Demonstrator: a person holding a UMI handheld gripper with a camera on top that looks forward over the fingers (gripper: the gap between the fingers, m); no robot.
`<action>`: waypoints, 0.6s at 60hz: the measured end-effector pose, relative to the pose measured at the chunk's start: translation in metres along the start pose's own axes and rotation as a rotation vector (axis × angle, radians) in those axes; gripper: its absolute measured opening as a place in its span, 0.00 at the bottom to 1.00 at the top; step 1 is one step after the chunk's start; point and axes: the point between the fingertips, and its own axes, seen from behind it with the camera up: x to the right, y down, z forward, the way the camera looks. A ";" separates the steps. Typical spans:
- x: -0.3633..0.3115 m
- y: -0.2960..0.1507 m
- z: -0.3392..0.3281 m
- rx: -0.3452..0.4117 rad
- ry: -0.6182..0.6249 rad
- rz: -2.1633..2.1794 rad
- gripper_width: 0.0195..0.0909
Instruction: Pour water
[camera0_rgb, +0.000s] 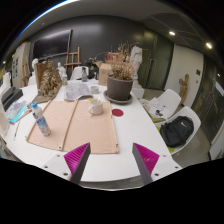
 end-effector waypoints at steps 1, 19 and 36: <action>-0.001 0.001 0.000 0.001 -0.008 0.001 0.93; -0.150 0.020 0.006 0.025 -0.115 -0.010 0.93; -0.311 0.014 0.057 0.118 -0.225 0.018 0.93</action>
